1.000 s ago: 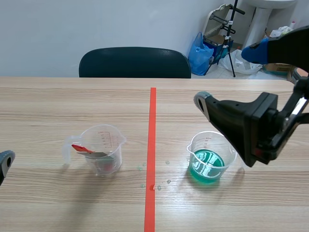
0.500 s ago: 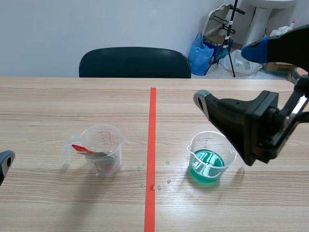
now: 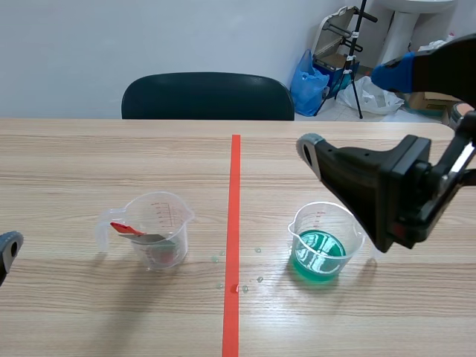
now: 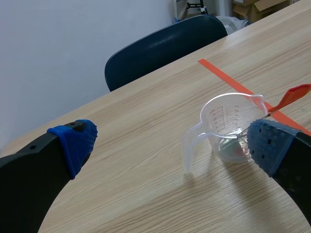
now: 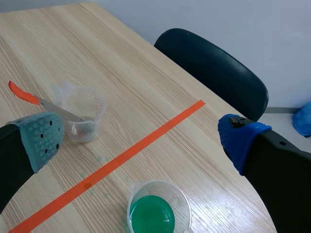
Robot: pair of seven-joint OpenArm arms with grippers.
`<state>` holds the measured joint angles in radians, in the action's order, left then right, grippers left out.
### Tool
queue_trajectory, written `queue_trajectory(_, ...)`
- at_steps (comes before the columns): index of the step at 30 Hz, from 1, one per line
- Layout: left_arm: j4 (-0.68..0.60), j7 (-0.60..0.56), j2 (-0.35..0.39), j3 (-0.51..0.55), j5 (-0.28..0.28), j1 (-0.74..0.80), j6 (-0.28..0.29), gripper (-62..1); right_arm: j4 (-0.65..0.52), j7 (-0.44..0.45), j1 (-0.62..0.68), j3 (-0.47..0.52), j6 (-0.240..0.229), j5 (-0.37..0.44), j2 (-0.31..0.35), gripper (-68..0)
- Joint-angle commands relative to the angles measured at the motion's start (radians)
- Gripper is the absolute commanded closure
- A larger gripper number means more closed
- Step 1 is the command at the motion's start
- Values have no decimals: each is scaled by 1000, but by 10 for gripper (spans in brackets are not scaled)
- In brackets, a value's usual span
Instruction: Do the redox reaction experiment
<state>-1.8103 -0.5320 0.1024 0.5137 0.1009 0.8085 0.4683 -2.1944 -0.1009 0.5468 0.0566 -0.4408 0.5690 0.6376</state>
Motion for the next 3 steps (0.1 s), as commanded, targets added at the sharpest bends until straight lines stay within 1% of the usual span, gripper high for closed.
queue_trajectory(1,-11,-18,-1,5,-10,3,-2,-623,-4,13,-12,2,7,11,5,-679)
queue_trajectory(3,-11,-18,-1,5,-10,3,-2,-623,-4,13,-12,2,7,11,5,-679)
